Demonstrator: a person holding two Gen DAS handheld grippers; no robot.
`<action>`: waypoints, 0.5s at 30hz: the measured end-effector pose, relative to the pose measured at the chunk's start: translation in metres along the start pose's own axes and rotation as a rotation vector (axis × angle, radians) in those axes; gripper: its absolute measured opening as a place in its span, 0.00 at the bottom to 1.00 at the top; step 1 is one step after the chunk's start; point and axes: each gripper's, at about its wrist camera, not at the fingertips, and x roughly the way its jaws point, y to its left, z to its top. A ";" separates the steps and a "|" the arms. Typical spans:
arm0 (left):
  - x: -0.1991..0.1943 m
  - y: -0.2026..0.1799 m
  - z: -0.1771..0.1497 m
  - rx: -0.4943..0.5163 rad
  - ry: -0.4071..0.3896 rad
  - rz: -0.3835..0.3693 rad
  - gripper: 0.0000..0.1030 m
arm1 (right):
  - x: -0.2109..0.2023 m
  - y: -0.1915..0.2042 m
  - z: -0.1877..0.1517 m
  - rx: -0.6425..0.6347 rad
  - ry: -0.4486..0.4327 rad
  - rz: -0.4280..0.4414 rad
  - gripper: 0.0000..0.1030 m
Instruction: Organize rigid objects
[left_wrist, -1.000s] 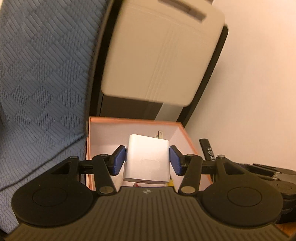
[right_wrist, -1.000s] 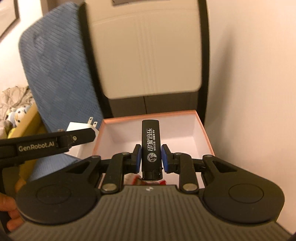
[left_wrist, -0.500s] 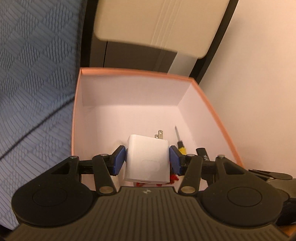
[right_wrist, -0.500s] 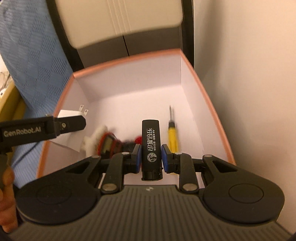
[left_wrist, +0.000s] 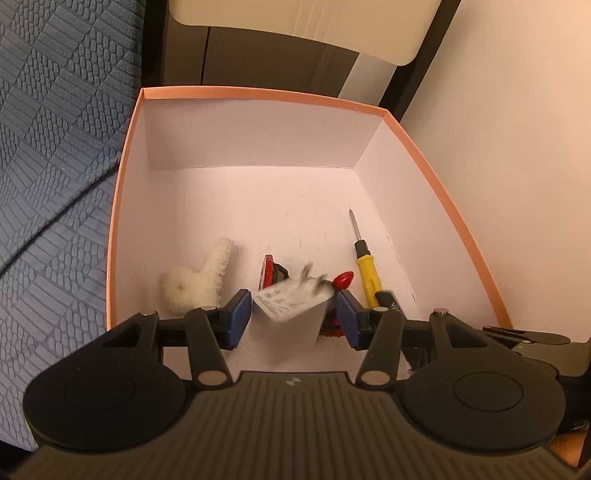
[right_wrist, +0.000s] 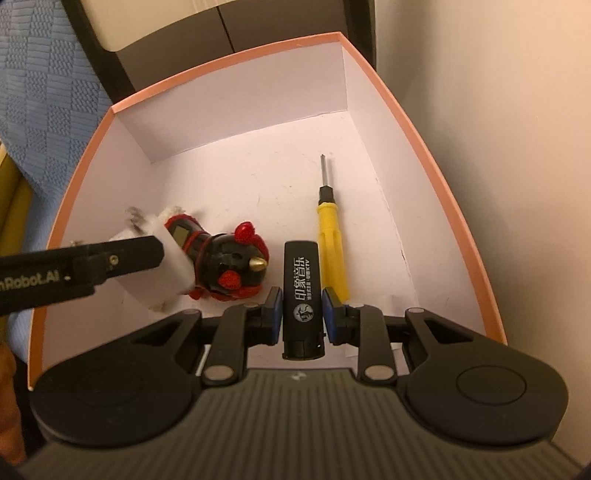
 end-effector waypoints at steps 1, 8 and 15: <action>-0.001 0.000 0.000 0.001 -0.001 0.000 0.56 | -0.001 -0.002 0.000 0.007 0.003 0.002 0.28; -0.024 -0.003 0.006 0.019 -0.039 -0.018 0.57 | -0.024 -0.002 0.006 0.016 -0.050 0.007 0.29; -0.084 -0.006 0.014 0.066 -0.141 -0.067 0.57 | -0.088 0.011 0.015 -0.010 -0.199 0.012 0.29</action>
